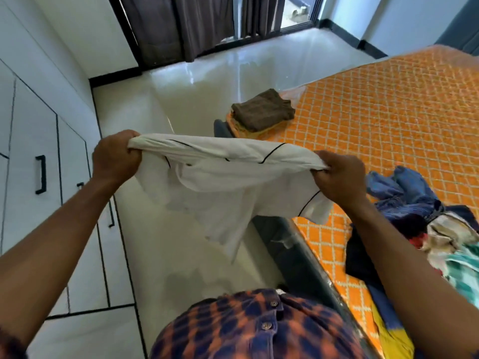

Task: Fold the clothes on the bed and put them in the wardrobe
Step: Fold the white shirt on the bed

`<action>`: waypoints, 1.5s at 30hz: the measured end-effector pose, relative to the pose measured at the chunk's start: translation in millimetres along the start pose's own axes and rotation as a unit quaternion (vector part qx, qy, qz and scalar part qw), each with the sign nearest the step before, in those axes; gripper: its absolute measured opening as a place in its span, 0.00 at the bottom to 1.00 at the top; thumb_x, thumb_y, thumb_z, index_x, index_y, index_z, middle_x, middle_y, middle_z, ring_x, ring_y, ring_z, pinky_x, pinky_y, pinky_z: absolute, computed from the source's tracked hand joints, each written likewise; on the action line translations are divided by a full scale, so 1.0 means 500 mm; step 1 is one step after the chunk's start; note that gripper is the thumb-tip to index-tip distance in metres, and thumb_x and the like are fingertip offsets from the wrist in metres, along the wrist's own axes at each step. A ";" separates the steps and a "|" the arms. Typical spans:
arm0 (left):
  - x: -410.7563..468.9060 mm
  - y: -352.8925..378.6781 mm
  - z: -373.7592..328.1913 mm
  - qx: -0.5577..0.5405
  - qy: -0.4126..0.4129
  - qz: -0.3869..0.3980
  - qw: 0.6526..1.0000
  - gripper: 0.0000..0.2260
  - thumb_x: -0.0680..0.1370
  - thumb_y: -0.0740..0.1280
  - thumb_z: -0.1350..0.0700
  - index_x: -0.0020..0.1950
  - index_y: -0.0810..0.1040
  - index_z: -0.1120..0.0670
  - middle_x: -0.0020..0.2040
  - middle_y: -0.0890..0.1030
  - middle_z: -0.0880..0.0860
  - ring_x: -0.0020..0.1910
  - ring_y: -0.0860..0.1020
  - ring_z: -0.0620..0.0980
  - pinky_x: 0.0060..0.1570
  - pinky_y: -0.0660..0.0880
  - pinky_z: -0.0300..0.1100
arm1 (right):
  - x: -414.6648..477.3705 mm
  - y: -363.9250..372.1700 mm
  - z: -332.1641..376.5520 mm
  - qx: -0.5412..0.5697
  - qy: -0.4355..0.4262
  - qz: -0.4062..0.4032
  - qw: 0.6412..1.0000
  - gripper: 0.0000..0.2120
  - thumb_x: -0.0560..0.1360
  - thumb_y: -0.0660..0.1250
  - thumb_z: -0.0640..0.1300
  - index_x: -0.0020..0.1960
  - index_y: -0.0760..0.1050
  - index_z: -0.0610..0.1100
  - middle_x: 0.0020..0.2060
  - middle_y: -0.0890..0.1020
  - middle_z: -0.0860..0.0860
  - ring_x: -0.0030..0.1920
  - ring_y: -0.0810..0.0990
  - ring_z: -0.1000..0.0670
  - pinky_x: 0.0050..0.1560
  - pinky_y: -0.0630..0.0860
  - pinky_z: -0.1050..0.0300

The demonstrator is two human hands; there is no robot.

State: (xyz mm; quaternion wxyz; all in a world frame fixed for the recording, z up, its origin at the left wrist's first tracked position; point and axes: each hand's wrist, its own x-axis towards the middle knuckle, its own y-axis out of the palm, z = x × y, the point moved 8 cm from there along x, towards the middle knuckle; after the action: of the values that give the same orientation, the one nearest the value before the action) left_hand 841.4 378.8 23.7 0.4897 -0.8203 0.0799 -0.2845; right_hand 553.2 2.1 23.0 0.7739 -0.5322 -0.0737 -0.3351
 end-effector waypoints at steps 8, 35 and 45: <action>-0.039 -0.035 0.124 -0.120 -0.126 -0.057 0.983 0.13 0.78 0.59 0.65 0.61 0.77 0.60 0.54 0.82 0.63 0.52 0.79 0.64 0.47 0.72 0.47 | -0.072 0.063 0.026 0.116 0.240 -0.089 0.960 0.14 0.73 0.61 0.48 0.30 0.65 0.45 0.24 0.65 0.53 0.28 0.63 0.53 0.31 0.57 0.51; -0.026 0.176 0.011 -0.296 -0.394 0.082 0.866 0.24 0.85 0.53 0.41 0.67 0.76 0.58 0.63 0.79 0.60 0.58 0.79 0.62 0.55 0.80 0.57 | -0.328 0.017 -0.049 0.323 0.538 -0.351 0.695 0.12 0.73 0.57 0.46 0.48 0.78 0.52 0.44 0.82 0.47 0.45 0.82 0.44 0.43 0.83 0.43; 0.037 0.345 -0.221 -0.449 -0.404 -0.091 0.792 0.27 0.81 0.55 0.39 0.57 0.80 0.60 0.57 0.83 0.58 0.57 0.81 0.55 0.61 0.77 0.54 | -0.356 -0.032 -0.191 0.260 0.515 -0.443 0.686 0.14 0.84 0.56 0.48 0.65 0.76 0.54 0.68 0.76 0.49 0.66 0.76 0.52 0.67 0.73 0.55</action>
State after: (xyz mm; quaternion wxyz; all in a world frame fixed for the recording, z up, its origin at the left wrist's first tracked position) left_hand 821.8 199.9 -76.1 0.0261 -0.9916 -0.0816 0.0967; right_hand 384.6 -6.0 -88.8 0.5590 0.0411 0.0257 -0.8278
